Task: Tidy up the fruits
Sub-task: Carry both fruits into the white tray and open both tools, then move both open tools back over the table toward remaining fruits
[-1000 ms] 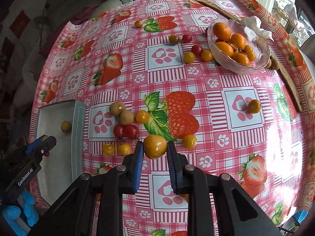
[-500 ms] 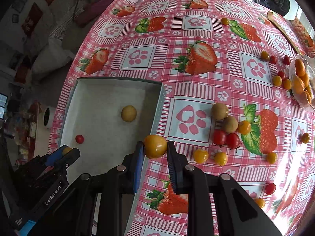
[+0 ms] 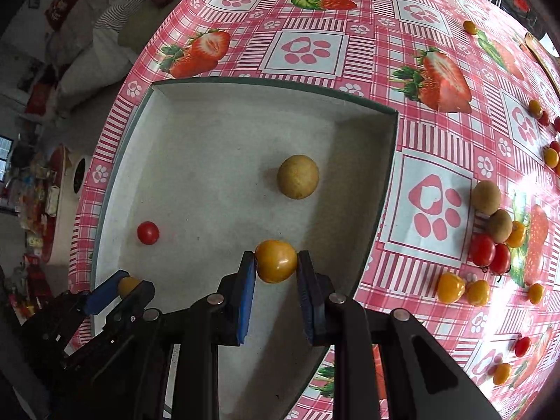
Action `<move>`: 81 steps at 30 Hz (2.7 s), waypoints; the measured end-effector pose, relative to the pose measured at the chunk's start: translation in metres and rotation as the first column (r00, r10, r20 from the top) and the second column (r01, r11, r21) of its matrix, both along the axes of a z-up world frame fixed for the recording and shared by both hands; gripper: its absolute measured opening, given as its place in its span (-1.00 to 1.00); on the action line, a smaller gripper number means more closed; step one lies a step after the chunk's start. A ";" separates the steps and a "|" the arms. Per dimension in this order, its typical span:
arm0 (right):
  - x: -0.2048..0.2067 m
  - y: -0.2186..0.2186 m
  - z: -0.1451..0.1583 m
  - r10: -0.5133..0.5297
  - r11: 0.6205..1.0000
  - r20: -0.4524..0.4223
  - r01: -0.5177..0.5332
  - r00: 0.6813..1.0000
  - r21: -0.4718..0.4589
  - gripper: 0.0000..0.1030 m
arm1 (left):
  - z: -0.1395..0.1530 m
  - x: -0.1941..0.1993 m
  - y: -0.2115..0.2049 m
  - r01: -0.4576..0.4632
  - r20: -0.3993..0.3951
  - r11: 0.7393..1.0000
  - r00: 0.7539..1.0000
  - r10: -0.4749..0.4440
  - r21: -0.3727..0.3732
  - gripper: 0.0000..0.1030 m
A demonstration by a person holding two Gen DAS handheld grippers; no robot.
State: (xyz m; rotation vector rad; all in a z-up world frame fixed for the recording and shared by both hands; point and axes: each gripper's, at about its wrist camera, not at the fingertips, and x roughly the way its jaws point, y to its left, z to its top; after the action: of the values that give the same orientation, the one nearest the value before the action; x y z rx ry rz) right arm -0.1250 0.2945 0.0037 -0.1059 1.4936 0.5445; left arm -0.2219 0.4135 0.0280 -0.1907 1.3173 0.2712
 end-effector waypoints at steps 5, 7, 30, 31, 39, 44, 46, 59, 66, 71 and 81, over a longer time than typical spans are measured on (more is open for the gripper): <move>-0.001 0.008 -0.005 -0.001 1.000 0.027 0.002 1.000 -0.030 -0.49 | -0.002 0.005 -0.005 0.049 0.011 0.998 0.999 -0.050 0.027 -0.40; -0.002 0.010 -0.005 0.005 0.999 0.038 -0.003 0.999 -0.040 -0.48 | -0.001 0.006 -0.006 0.064 0.007 0.997 0.998 -0.064 0.035 -0.39; -0.024 -0.108 0.103 -0.085 0.993 0.070 0.079 0.994 0.083 0.57 | 0.090 -0.017 -0.044 0.070 0.025 0.990 0.997 -0.074 0.125 0.58; -0.027 -0.121 0.111 -0.091 0.993 0.074 0.085 0.993 0.083 0.57 | 0.100 -0.018 -0.050 0.074 0.035 0.989 0.996 -0.079 0.124 0.58; -0.049 -0.207 0.154 -0.151 0.987 0.129 0.141 0.980 0.083 0.57 | 0.169 -0.020 -0.110 0.120 0.144 0.984 0.980 -0.139 0.134 0.58; -0.068 -0.251 0.164 -0.182 0.981 0.125 0.172 0.975 0.085 0.57 | 0.187 -0.025 -0.150 0.140 0.167 0.983 0.973 -0.159 0.120 0.58; -0.074 -0.268 0.165 -0.195 0.979 0.119 0.186 0.973 0.080 0.57 | 0.189 -0.025 -0.163 0.152 0.169 0.982 0.971 -0.170 0.113 0.58; -0.056 -0.318 0.105 -0.365 0.931 -0.021 0.364 0.931 -0.032 0.58 | 0.117 0.024 -0.205 0.309 0.061 0.948 0.948 -0.313 0.072 0.58; -0.037 -0.308 0.066 -0.434 0.898 -0.021 0.430 0.901 -0.094 0.57 | 0.057 0.056 -0.223 0.401 -0.008 0.916 0.916 -0.401 0.034 0.57; -0.023 -0.315 0.048 -0.470 0.876 0.010 0.467 0.883 -0.122 0.57 | 0.031 0.077 -0.229 0.370 -0.010 0.929 0.929 -0.370 0.005 0.57; 0.031 -0.338 0.028 -0.435 0.884 0.124 0.450 0.892 -0.131 0.57 | 0.002 0.097 -0.247 0.236 0.014 0.971 0.971 -0.237 0.033 0.35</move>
State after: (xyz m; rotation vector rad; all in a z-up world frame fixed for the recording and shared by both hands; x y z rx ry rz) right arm -0.0939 -0.0434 0.0315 0.0895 1.4106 0.0495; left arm -0.1253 0.1665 0.0303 -0.0090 1.3037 0.0868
